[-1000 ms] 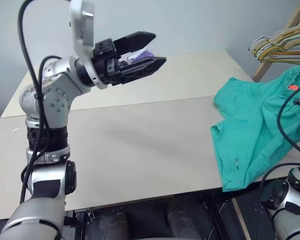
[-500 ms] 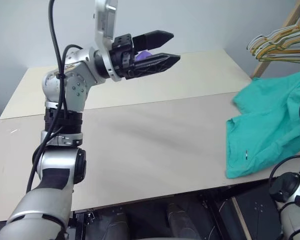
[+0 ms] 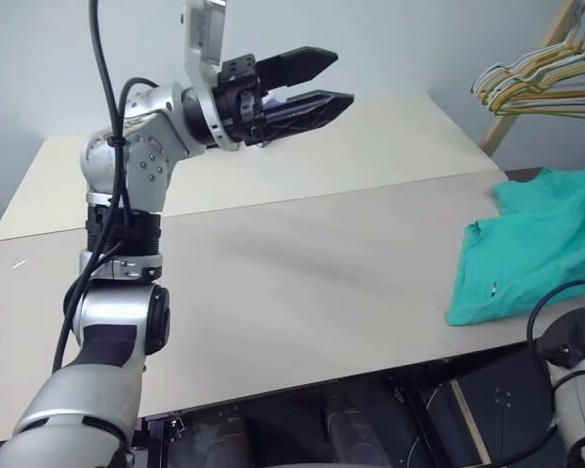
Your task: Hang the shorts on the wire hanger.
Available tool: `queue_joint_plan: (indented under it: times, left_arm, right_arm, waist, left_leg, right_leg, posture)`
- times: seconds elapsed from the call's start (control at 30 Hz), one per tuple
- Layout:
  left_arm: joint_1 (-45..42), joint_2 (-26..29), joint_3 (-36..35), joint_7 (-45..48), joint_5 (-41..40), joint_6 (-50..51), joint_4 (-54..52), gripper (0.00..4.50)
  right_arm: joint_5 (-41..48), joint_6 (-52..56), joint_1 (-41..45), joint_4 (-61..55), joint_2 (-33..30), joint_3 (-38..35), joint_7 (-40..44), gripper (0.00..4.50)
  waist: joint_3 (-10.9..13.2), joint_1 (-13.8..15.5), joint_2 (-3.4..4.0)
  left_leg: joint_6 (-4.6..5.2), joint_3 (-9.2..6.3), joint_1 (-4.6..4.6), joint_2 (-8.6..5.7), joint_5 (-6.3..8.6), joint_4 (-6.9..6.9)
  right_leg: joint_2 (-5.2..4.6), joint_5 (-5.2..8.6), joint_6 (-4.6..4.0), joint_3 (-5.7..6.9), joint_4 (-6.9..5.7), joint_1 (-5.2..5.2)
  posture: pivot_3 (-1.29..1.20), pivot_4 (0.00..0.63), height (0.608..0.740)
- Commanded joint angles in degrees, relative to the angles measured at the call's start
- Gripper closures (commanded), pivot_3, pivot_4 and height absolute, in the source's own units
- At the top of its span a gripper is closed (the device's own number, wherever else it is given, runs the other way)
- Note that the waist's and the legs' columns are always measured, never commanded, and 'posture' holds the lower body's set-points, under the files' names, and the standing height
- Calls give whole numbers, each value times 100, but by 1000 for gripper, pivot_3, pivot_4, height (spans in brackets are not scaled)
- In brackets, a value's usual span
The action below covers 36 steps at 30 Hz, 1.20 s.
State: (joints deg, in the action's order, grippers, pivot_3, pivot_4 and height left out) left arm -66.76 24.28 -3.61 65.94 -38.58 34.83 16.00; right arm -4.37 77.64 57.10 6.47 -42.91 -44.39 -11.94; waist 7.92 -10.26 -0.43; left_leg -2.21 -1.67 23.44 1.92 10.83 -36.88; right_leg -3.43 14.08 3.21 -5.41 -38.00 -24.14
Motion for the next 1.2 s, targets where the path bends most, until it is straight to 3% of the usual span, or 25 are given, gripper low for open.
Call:
queue_joint_plan:
  times: [0.03, 0.37, 0.93, 1.2]
  left_arm:
    - [-51, 76, -157, -39, -23, -92, -235, 37]
    - [-72, 114, -112, -143, 40, -43, -289, 37]
    - [-23, 26, -240, -373, -43, -54, -312, 37]
    - [14, 45, -262, -373, -30, -71, -358, 0]
  right_arm:
    - [-5, -358, 238, 206, -261, -120, -148, 4500]
    - [118, -1037, 285, 1350, -630, -389, -522, 4500]
    - [416, -895, 164, 1329, -506, -500, -766, 4500]
    - [376, -731, 17, 767, -258, -241, -748, 1981]
  waist:
    - [0, -4, 0]
    - [-3, -7, 4]
    - [-139, -8, 27]
    - [-220, -20, 43]
  left_leg:
    - [0, 1, -1, 0, 0, 0]
    - [0, 13, -7, -1, 0, 1]
    - [0, 13, -14, -3, 0, 1]
    - [1, 15, -17, -3, -1, 2]
  right_leg:
    - [0, 0, 1, -1, 0, 1]
    - [0, 2, 9, -12, 0, 2]
    - [-1, 6, 18, -14, 4, 10]
    - [0, 8, 21, -17, 4, 10]
  posture:
    - [-115, 39, 740]
    - [-107, 36, 740]
    - [-108, 8, 740]
    - [-104, 14, 740]
